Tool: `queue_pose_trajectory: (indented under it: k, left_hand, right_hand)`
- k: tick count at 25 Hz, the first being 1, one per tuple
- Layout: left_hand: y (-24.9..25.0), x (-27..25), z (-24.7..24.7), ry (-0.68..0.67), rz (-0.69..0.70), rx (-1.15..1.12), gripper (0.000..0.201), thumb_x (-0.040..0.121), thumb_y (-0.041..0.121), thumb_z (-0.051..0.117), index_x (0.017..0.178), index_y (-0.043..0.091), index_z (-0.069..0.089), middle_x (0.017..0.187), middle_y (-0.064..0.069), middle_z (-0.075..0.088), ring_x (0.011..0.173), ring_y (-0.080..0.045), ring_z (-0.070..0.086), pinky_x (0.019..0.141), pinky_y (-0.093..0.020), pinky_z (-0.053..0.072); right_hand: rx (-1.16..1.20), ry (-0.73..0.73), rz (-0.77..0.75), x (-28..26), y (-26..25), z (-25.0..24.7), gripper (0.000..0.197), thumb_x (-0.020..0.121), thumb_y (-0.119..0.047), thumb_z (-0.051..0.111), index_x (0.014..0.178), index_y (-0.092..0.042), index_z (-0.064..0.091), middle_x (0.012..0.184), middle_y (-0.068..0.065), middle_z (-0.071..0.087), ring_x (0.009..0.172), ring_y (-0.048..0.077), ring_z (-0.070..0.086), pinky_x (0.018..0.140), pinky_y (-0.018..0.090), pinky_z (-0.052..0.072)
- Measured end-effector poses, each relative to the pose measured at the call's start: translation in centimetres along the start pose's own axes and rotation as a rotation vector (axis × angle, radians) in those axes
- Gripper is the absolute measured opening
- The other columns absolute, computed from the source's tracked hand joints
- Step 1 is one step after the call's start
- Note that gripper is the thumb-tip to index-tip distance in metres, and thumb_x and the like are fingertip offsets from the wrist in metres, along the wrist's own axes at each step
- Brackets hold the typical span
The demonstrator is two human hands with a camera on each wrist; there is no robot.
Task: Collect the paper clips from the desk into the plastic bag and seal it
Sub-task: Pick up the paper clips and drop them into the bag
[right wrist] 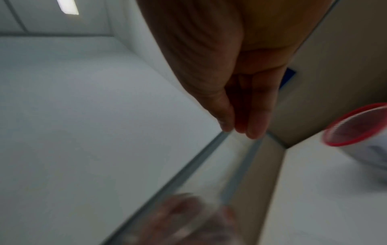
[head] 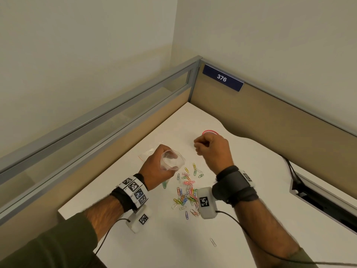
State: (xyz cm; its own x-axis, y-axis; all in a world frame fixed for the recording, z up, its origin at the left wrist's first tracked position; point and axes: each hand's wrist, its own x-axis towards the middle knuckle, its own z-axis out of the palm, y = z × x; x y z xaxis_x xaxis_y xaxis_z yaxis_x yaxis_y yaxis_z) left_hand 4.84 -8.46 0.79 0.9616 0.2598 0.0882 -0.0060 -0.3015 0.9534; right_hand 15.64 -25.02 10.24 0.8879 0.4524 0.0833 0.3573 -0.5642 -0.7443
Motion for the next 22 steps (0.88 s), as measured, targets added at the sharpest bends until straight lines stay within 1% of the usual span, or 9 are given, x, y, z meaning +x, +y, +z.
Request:
queue_pose_trajectory:
  k: [2, 4, 6, 9, 13, 15, 17, 20, 22]
  left_hand:
    - [-0.3, 0.1, -1.2, 0.008, -0.008, -0.010, 0.047, 0.079, 0.009, 0.081, 0.116, 0.015, 0.052, 0.114, 0.004, 0.066, 0.116, -0.010, 0.061, 0.083, -0.006, 0.048]
    - [-0.6, 0.3, -2.5, 0.019, -0.008, 0.008, 0.048, 0.078, 0.012, 0.083, 0.115, 0.017, 0.053, 0.114, 0.005, 0.066, 0.115, -0.009, 0.062, 0.086, -0.008, 0.048]
    - [-0.8, 0.6, -3.5, 0.027, -0.011, 0.013, 0.048, 0.076, 0.016, 0.083, 0.114, 0.020, 0.053, 0.115, 0.007, 0.066, 0.115, -0.009, 0.062, 0.091, -0.015, 0.051]
    - [-1.4, 1.1, -4.6, 0.040, -0.014, -0.011, 0.050, 0.073, 0.025, 0.083, 0.113, 0.027, 0.053, 0.117, 0.006, 0.066, 0.117, -0.011, 0.063, 0.098, -0.031, 0.055]
    - [-2.1, 1.8, -5.1, 0.029, -0.037, -0.040, 0.050, 0.069, 0.033, 0.081, 0.110, 0.037, 0.052, 0.118, 0.006, 0.066, 0.119, -0.013, 0.063, 0.098, -0.043, 0.056]
    - [-2.2, 2.1, -5.0, 0.032, -0.044, -0.049, 0.050, 0.069, 0.031, 0.081, 0.110, 0.037, 0.052, 0.119, 0.006, 0.066, 0.119, -0.013, 0.063, 0.099, -0.046, 0.056]
    - [-2.3, 2.2, -4.8, 0.031, -0.042, -0.045, 0.050, 0.070, 0.030, 0.081, 0.111, 0.034, 0.053, 0.119, 0.006, 0.065, 0.119, -0.014, 0.062, 0.098, -0.047, 0.056]
    - [-2.4, 2.3, -4.2, 0.019, -0.044, -0.058, 0.050, 0.071, 0.028, 0.081, 0.113, 0.030, 0.053, 0.119, 0.006, 0.064, 0.119, -0.015, 0.062, 0.099, -0.047, 0.056]
    - [-2.1, 2.2, -4.0, 0.018, -0.042, -0.049, 0.050, 0.072, 0.027, 0.081, 0.114, 0.028, 0.053, 0.118, 0.007, 0.064, 0.118, -0.013, 0.062, 0.099, -0.044, 0.055]
  right_hand:
    - [-0.218, -0.050, 0.091, 1.6, 4.7, 1.1, 0.012, 0.088, -0.011, 0.061, 0.095, -0.012, 0.071, 0.089, 0.002, 0.070, 0.084, 0.022, 0.066, 0.081, 0.032, 0.054]
    - [-0.456, -0.196, 0.192, 2.3, 9.3, 3.1, 0.020, 0.088, -0.011, 0.058, 0.106, -0.013, 0.068, 0.111, 0.008, 0.069, 0.103, 0.027, 0.063, 0.091, 0.034, 0.049]
    - [-0.566, -0.352, 0.264, 2.1, 12.4, 5.0, 0.034, 0.089, -0.010, 0.056, 0.122, -0.013, 0.059, 0.127, 0.010, 0.058, 0.117, 0.027, 0.055, 0.101, 0.035, 0.043]
    - [-0.664, -0.473, 0.290, 2.2, 14.2, 6.9, 0.045, 0.091, -0.013, 0.053, 0.135, -0.013, 0.047, 0.134, 0.013, 0.045, 0.125, 0.031, 0.046, 0.106, 0.039, 0.041]
    - [-0.723, -0.475, 0.213, 1.4, 14.3, 8.8, 0.039, 0.090, -0.008, 0.047, 0.129, -0.011, 0.050, 0.127, 0.013, 0.043, 0.118, 0.031, 0.046, 0.098, 0.040, 0.048]
    - [-0.696, -0.511, 0.160, 0.1, 14.2, 9.4, 0.035, 0.091, -0.009, 0.047, 0.125, -0.013, 0.054, 0.123, 0.011, 0.048, 0.113, 0.028, 0.051, 0.096, 0.038, 0.049]
    - [-0.627, -0.499, 0.178, -0.2, 14.2, 9.5, 0.031, 0.093, -0.015, 0.047, 0.122, -0.015, 0.057, 0.121, 0.009, 0.055, 0.110, 0.026, 0.056, 0.095, 0.035, 0.048]
    - [-0.531, -0.386, 0.232, 1.4, 14.2, 8.9, 0.040, 0.091, -0.007, 0.047, 0.129, -0.014, 0.055, 0.126, 0.009, 0.053, 0.117, 0.028, 0.052, 0.101, 0.037, 0.045]
    - [-0.525, -0.423, 0.212, 2.5, 14.0, 9.0, 0.051, 0.087, -0.001, 0.048, 0.136, -0.014, 0.048, 0.134, 0.009, 0.046, 0.125, 0.029, 0.044, 0.107, 0.038, 0.040]
